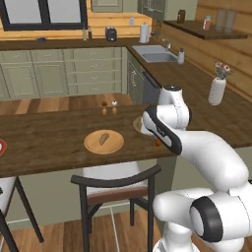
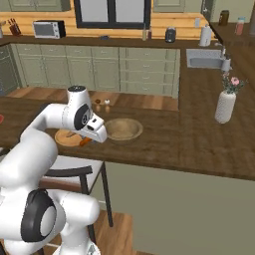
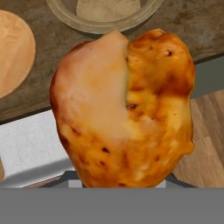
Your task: Pick the chicken drumstick and sweet potato from their plates and place them in the bowl. Then put the bowl in the fridge.
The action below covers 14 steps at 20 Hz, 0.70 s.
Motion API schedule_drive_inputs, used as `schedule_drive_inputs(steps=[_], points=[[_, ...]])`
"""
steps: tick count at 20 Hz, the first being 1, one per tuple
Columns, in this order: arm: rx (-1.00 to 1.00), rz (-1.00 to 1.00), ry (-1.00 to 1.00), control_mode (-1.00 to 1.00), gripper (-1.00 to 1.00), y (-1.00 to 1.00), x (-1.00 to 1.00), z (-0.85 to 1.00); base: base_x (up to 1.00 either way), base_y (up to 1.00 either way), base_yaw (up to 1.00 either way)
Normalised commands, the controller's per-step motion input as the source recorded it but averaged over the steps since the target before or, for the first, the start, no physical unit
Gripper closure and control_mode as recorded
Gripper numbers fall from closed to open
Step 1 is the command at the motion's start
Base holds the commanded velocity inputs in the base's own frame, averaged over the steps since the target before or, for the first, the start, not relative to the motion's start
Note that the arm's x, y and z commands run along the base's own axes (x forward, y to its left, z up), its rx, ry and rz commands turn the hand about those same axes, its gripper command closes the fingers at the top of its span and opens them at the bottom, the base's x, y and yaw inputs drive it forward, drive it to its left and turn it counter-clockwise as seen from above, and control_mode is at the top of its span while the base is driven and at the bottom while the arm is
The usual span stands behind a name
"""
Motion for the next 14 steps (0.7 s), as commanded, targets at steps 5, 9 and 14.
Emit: schedule_drive_inputs(steps=[5, 9, 14], points=[[0.0, 0.0, 0.0, 1.0, 1.0, 0.0, 0.0, 0.0, 0.66, -0.08, 0.02], [0.0, 0.0, 0.0, 1.0, 1.0, 0.0, 0.0, 0.0, 0.05, -0.14, 0.01], [0.0, 0.0, 0.0, 1.0, 1.0, 0.0, 0.0, 0.0, 0.0, -0.05, 0.0]])
